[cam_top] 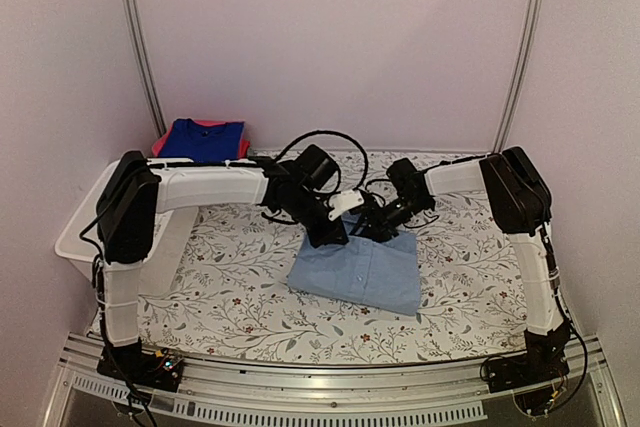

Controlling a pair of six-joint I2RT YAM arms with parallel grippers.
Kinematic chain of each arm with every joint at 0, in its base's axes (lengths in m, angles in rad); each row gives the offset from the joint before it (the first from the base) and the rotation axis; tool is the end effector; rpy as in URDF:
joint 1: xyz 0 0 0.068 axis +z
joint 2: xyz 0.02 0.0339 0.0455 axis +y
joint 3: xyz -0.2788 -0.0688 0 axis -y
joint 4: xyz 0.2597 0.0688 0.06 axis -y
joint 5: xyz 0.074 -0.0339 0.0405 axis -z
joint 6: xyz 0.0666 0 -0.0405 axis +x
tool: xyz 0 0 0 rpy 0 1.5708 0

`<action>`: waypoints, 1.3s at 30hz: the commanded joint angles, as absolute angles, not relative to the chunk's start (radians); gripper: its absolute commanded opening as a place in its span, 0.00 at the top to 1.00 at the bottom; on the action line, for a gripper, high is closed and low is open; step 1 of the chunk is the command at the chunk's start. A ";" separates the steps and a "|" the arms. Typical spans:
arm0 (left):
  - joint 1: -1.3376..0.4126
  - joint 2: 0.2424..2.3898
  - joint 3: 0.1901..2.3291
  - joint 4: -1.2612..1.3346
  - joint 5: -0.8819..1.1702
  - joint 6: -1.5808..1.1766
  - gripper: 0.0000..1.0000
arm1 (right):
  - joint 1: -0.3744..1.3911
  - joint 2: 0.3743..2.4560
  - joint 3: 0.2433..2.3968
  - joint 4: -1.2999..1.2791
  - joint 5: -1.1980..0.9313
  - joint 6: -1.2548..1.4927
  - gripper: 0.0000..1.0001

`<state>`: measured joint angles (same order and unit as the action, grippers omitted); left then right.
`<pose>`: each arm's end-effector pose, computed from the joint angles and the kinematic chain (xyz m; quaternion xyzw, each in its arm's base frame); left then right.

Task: Fold and stack the mixed laundry pile
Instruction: Fold the 2/3-rectangle-folded shirt at the center of the board.

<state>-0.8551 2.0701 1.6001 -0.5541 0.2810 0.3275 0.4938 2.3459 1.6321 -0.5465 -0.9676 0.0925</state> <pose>0.3036 -0.3773 0.1763 0.5628 0.7704 -0.1999 0.2229 0.4009 0.2781 0.0815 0.2448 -0.8427 -0.4795 0.0018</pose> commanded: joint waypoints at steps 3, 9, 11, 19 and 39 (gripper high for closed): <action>-0.823 2.169 1.679 -0.464 0.280 0.377 1.00 | 0.517 2.369 1.563 -0.581 -0.887 0.080 0.60; -0.836 2.154 1.478 -0.384 0.308 0.351 1.00 | 0.540 2.361 1.540 -0.589 -0.885 0.069 0.61; -0.848 2.118 1.403 -0.352 0.320 0.338 1.00 | 0.564 2.348 1.511 -0.581 -0.890 0.072 0.61; -0.970 1.910 1.132 -0.345 0.344 0.276 1.00 | 0.667 2.200 1.275 -0.457 -0.960 0.167 0.61; -1.035 1.790 1.112 -0.402 0.345 0.232 1.00 | 0.584 2.207 1.497 -0.675 -0.949 0.101 0.77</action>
